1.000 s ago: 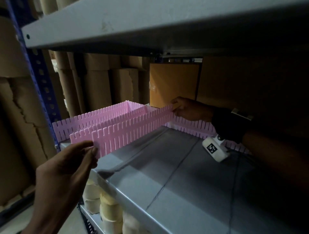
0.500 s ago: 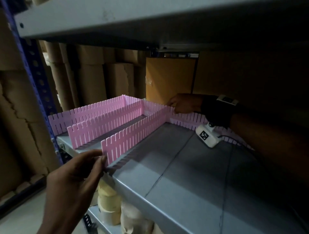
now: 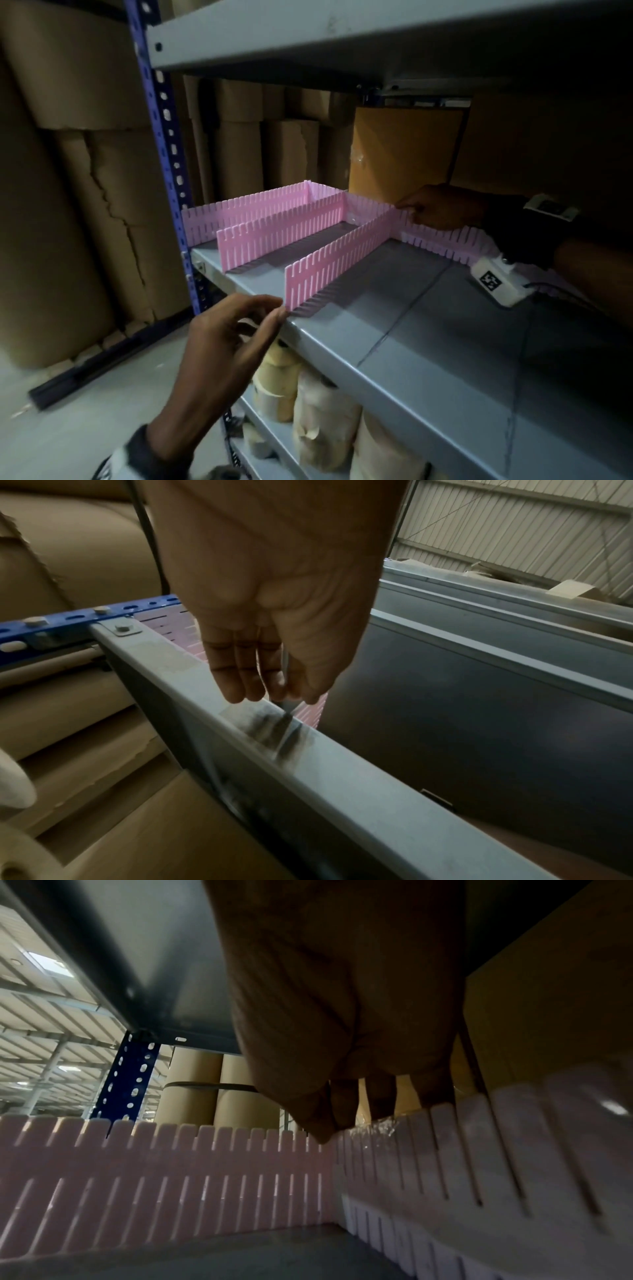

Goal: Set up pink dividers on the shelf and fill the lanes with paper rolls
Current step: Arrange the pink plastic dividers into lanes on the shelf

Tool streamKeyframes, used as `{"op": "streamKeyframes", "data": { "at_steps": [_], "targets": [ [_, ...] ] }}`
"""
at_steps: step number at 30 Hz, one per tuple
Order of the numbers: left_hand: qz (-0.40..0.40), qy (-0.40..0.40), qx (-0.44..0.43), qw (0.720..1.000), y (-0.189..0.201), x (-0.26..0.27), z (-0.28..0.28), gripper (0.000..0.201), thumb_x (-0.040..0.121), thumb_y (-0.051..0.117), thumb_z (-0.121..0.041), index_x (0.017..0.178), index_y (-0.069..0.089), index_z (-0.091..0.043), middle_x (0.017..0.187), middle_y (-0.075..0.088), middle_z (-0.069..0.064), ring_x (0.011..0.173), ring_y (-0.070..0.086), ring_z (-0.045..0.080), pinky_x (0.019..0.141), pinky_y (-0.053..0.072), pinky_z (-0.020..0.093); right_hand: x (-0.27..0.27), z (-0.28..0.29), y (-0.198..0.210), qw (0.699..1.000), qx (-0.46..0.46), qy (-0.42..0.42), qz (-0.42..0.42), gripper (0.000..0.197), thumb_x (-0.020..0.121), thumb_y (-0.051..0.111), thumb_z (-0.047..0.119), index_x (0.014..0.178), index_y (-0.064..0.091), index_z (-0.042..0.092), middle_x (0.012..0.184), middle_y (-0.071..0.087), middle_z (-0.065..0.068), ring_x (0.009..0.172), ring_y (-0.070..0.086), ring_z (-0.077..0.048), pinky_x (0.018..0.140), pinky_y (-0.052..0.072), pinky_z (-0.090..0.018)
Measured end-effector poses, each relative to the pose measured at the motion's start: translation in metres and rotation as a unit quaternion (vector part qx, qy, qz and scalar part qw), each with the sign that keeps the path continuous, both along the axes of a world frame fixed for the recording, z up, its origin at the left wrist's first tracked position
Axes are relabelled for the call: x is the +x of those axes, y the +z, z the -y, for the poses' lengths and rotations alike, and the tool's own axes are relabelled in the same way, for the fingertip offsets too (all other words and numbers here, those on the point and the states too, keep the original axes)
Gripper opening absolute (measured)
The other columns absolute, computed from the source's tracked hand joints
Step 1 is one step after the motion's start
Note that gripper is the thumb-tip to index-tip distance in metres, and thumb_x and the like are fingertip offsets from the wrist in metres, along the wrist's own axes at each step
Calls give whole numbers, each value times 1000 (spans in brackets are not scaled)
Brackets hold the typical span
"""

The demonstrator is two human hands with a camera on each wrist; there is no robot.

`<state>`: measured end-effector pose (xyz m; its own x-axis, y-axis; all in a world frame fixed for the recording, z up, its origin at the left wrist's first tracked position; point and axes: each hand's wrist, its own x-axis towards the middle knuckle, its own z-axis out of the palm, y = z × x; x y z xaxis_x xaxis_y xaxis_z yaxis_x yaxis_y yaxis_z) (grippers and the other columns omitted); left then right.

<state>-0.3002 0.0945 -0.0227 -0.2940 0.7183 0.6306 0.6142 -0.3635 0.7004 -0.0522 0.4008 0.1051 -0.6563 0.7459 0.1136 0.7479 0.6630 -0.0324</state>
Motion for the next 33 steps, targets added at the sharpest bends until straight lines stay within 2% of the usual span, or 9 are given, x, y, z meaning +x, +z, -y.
{"op": "streamKeyframes", "data": {
  "at_steps": [5, 10, 13, 17, 22, 26, 28, 31, 33],
  "targets": [
    [-38, 19, -9, 999, 4, -6, -11, 11, 85, 75, -35, 93, 79, -28, 83, 74, -12, 74, 71, 9, 69, 63, 40, -1, -1, -1, 1000, -12, 14, -25, 39, 98, 54, 8, 136, 53, 3, 146, 47, -17, 135, 44, -35, 116, 30, -40],
    [-45, 28, -18, 998, 0, -13, -14, 7, 86, 80, -21, 93, 82, -23, 81, 76, -11, 74, 73, 7, 71, 62, 33, 2, 2, -3, 998, -11, 33, -46, 42, 98, 52, 4, 139, 49, 4, 147, 47, -15, 135, 44, -33, 110, 28, -31],
    [-43, 24, -27, 998, 1, -12, -14, 7, 87, 80, -20, 93, 83, -20, 83, 76, -13, 75, 73, 5, 72, 62, 29, 0, 2, -3, 998, -22, 34, -37, 45, 98, 52, 5, 142, 45, 2, 151, 41, -16, 138, 40, -34, 118, 25, -38],
    [-39, 11, -29, 999, 1, -14, -16, 5, 88, 79, -22, 91, 82, -21, 81, 77, -16, 75, 73, 2, 70, 61, 24, -3, 4, -5, 999, -8, 32, -11, 43, 97, 53, 4, 140, 48, 3, 148, 45, -15, 137, 42, -32, 117, 26, -34],
    [-41, 5, -23, 999, 0, -12, -13, 30, 84, 64, -49, 93, 79, -24, 84, 75, -15, 78, 72, 0, 71, 60, 19, -5, 21, 4, 1000, -7, 21, 15, 40, 96, 55, 4, 135, 53, -1, 142, 51, -18, 131, 47, -33, 109, 25, -26],
    [-28, 8, -10, 1000, -5, -8, -9, 18, 83, 69, -38, 95, 76, -26, 86, 76, -13, 81, 72, 0, 72, 60, 21, -10, 47, 19, 998, -21, -20, 48, 38, 100, 52, 14, 135, 54, 0, 142, 52, -15, 129, 49, -31, 110, 31, -31],
    [-21, 7, -7, 1000, -7, -8, -7, 10, 86, 74, -26, 95, 76, -25, 87, 76, -11, 79, 72, 1, 73, 61, 24, -9, 64, 28, 999, -16, -30, 33, 27, 100, 50, 11, 120, 64, 1, 132, 59, -14, 120, 54, -30, 105, 38, -34],
    [0, 15, -5, 1000, -10, -4, 1, 11, 90, 76, -10, 98, 78, -17, 91, 78, -2, 83, 73, 9, 73, 61, 28, -2, 101, 41, 999, -4, -39, -8, 23, 96, 49, 5, 80, 64, 12, 93, 65, -8, 88, 61, -25, 81, 46, -35],
    [32, 6, 14, 999, -13, 2, 11, 8, 91, 75, -10, 98, 78, -14, 91, 78, 1, 81, 74, 12, 75, 60, 27, 7, 130, 47, 998, 6, -55, -14, 20, 96, 51, 7, 86, 67, 2, 90, 67, -12, 80, 60, -24, 72, 43, -31]
  ]
}}
